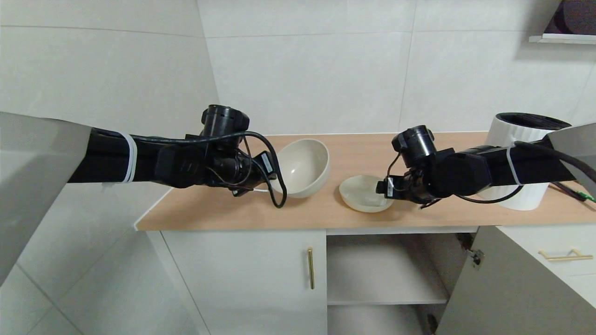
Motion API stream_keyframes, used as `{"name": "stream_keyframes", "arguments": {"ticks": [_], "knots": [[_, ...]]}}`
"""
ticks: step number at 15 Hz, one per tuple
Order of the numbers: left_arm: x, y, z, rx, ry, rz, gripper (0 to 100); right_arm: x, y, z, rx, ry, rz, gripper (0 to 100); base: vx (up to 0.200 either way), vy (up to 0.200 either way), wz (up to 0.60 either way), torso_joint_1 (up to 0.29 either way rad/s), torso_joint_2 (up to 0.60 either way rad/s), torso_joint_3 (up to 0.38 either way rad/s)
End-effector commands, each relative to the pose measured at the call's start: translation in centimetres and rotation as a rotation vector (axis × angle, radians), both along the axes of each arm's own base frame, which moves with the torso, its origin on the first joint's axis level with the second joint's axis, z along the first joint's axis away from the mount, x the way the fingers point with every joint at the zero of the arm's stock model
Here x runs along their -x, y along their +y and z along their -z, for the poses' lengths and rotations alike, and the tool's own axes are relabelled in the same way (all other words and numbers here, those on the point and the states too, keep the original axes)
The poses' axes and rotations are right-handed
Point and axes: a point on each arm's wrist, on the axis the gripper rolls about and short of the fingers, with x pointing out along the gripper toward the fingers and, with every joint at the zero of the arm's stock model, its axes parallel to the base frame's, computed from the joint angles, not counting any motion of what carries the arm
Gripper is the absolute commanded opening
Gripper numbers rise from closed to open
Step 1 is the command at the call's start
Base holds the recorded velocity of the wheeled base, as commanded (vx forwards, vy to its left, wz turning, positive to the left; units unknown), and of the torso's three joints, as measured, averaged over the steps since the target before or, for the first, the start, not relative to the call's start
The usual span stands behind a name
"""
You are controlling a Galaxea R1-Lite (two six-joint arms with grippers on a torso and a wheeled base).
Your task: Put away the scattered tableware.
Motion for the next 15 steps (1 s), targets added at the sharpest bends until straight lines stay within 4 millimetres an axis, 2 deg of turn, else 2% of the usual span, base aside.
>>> {"name": "stream_keyframes", "arguments": {"ticks": [1, 6, 9, 12, 15], "knots": [[0.1, 0.1, -0.3, 0.002, -0.006, -0.002, 0, -0.2, 0.1, 0.5, 0.003, 0.008, 0.0, 0, 0.0, 0.0, 0.0, 0.0, 0.0, 0.0], [0.1, 0.1, -0.3, 0.002, -0.005, -0.002, 0, -0.5, 0.3, 1.0, 0.005, 0.018, -0.002, 0, 0.0, 0.0, 0.0, 0.0, 0.0, 0.0], [0.4, 0.3, -0.8, 0.005, -0.015, -0.006, 0, -0.3, 0.2, 0.4, -0.007, 0.005, -0.002, 0, 0.0, 0.0, 0.0, 0.0, 0.0, 0.0], [1.6, 0.8, -1.7, 0.005, -0.027, -0.001, 0, 1.5, -0.7, -2.7, -0.033, -0.034, -0.003, 0, 0.0, 0.0, 0.0, 0.0, 0.0, 0.0], [5.3, 2.5, -3.3, -0.021, -0.044, 0.017, 0, 6.6, -2.7, -6.9, -0.164, 0.028, -0.105, 0, 0.0, 0.0, 0.0, 0.0, 0.0, 0.0]]}}
